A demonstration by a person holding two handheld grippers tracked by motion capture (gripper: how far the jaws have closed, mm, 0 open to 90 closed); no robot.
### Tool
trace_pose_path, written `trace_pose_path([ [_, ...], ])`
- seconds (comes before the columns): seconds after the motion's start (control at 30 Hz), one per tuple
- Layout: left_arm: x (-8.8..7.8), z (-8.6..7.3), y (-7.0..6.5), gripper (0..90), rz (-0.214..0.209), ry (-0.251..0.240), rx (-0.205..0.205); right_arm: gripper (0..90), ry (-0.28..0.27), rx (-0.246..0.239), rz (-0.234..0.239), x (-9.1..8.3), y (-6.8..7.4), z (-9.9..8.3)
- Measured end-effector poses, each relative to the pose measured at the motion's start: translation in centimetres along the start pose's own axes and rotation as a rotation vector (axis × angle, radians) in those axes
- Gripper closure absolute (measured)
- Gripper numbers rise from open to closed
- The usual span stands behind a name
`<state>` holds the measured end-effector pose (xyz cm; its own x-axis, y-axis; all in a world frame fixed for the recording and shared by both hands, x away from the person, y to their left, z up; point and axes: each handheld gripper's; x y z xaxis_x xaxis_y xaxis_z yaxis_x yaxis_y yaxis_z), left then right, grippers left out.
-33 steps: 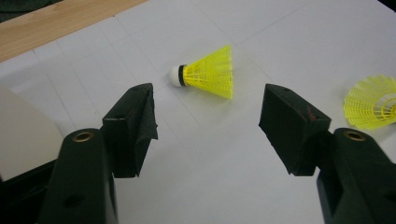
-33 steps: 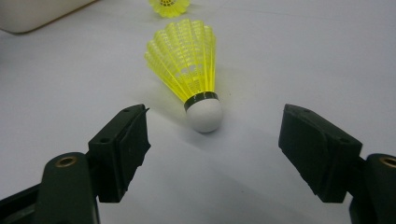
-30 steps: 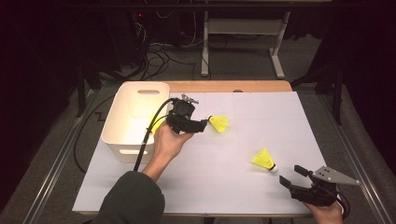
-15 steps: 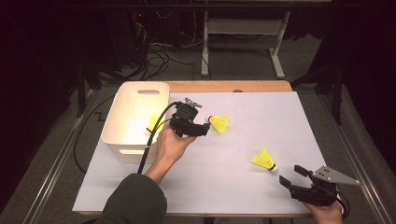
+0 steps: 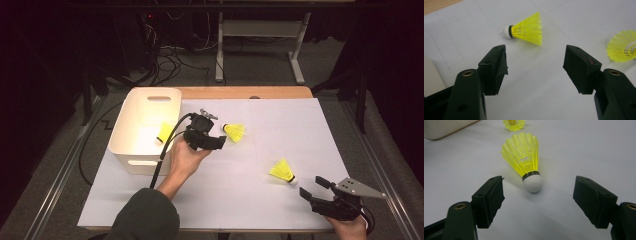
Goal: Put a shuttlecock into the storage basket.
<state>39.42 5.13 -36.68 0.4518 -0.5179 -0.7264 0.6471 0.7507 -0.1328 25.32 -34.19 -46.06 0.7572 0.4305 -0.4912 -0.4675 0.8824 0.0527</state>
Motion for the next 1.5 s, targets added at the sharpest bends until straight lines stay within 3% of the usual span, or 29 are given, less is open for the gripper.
trace_pose_path([
  [0.73, 1.8, -1.3, -0.2, 36.1, -0.011, 0.026, -0.005, 25.0, 0.004, -0.001, -0.003, 0.0, 0.0, 0.0],
  [1.1, 2.9, -2.4, 0.2, 36.1, -0.015, 0.022, -0.022, 24.9, 0.011, -0.007, -0.004, 0.0, 0.0, -0.1],
  [1.5, 3.9, -2.4, 0.8, 36.2, -0.002, 0.019, -0.029, 24.9, 0.013, -0.005, -0.003, 0.0, 0.0, -0.1],
])
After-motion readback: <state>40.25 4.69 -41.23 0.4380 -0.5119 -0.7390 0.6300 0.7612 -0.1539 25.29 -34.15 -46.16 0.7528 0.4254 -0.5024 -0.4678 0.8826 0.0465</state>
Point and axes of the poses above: each handheld gripper's, and its own axes: x roughly forward along the jaws, z roughly out of its top, y roughly to its left, and after that the axes turned 4 degrees about -z, right-handed
